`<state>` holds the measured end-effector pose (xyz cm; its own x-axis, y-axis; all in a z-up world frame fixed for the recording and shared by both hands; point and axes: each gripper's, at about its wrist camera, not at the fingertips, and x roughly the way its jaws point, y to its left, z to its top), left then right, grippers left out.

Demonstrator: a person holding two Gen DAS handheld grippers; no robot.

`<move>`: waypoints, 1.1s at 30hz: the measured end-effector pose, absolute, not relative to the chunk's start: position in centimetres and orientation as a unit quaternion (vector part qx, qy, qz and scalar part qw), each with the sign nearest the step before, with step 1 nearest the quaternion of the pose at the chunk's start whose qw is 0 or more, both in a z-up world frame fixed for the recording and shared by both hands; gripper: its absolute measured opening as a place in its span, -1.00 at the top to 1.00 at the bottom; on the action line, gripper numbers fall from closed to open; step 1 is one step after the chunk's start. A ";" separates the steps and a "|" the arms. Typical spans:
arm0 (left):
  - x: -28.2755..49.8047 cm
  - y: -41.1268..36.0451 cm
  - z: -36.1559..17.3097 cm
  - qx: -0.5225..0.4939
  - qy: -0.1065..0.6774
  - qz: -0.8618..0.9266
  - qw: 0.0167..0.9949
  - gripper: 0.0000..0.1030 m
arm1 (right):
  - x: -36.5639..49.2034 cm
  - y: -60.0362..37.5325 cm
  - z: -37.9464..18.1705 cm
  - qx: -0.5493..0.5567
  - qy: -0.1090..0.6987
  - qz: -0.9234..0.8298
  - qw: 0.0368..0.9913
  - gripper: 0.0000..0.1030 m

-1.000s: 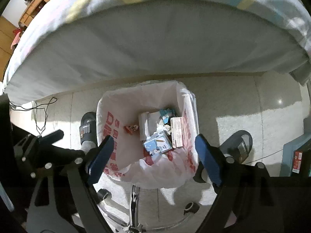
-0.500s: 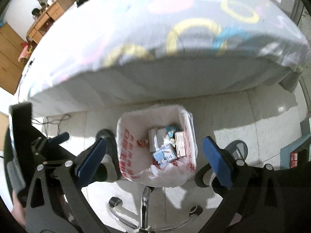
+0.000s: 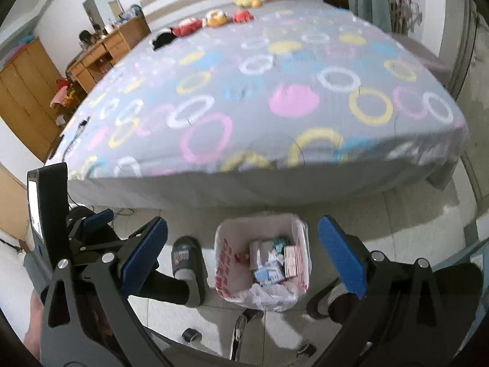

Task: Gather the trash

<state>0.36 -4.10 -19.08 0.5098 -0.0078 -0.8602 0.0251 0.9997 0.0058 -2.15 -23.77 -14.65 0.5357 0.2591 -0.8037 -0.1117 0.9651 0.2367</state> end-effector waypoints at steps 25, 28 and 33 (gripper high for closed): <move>-5.6 0.2 0.8 -0.019 0.293 0.046 0.955 -0.85 | -8.4 -24.9 0.9 0.083 0.294 0.099 0.947 -0.87; -5.9 0.3 1.2 -0.022 0.287 0.045 0.957 -0.85 | -8.5 -24.8 0.8 0.081 0.294 0.101 0.947 -0.87; -6.2 0.5 1.5 -0.021 0.286 0.047 0.957 -0.85 | -8.5 -24.4 0.5 0.066 0.298 0.100 0.947 -0.87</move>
